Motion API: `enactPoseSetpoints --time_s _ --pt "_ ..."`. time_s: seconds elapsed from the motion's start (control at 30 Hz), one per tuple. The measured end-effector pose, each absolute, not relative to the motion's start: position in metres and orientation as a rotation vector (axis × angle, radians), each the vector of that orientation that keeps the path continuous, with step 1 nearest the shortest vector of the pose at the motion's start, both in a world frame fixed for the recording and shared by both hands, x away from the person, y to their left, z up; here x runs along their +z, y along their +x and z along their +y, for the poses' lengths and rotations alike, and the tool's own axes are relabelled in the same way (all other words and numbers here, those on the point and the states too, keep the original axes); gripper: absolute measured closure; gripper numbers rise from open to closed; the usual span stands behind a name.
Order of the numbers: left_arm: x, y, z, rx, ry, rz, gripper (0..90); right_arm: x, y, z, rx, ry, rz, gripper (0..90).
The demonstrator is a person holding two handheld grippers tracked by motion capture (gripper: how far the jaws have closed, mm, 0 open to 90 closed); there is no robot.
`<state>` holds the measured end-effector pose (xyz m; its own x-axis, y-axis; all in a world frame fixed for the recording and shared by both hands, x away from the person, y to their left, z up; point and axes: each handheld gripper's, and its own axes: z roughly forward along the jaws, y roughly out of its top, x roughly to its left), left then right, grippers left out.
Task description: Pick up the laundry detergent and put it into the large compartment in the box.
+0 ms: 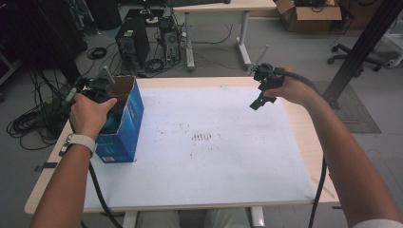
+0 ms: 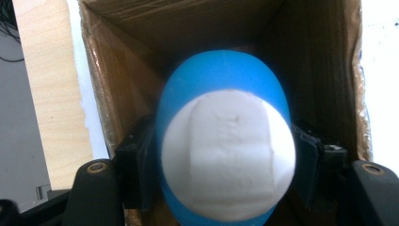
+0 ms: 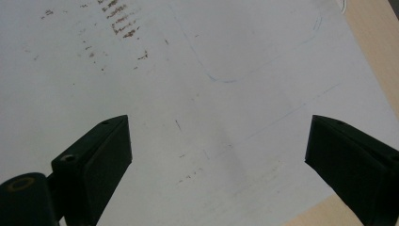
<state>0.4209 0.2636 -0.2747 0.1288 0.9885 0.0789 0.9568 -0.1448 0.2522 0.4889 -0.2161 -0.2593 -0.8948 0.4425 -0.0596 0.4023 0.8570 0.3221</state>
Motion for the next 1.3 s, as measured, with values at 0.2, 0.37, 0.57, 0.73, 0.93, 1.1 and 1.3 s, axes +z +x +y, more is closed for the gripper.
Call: enactPoseSetpoints --time_s 0.2,0.37,0.57,0.73,0.93,1.1,1.3 --pt "-0.275 0.421 0.263 0.327 2.256 1.95 30.5 -0.259 0.488 -0.216 0.46 0.665 2.899 7.9" --pt "-0.273 0.421 0.263 0.336 2.247 1.953 26.8 -0.258 0.487 -0.217 0.461 0.666 2.897 7.9" --pt "-0.268 0.418 0.265 0.342 2.229 1.937 25.4 -0.257 0.486 -0.218 0.46 0.669 2.895 7.9" --pt "-0.261 0.416 0.265 0.347 2.219 1.924 24.8 -0.256 0.485 -0.218 0.463 0.662 2.896 7.9" --pt "-0.252 0.413 0.266 0.369 2.214 1.913 24.6 -0.255 0.484 -0.218 0.464 0.663 2.894 7.9" --pt "-0.239 0.41 0.268 0.396 2.199 1.895 24.2 -0.253 0.483 -0.22 0.466 0.666 2.89 7.9" --pt "-0.221 0.405 0.265 0.433 2.215 1.856 23.9 -0.252 0.482 -0.22 0.464 0.667 2.888 7.9"
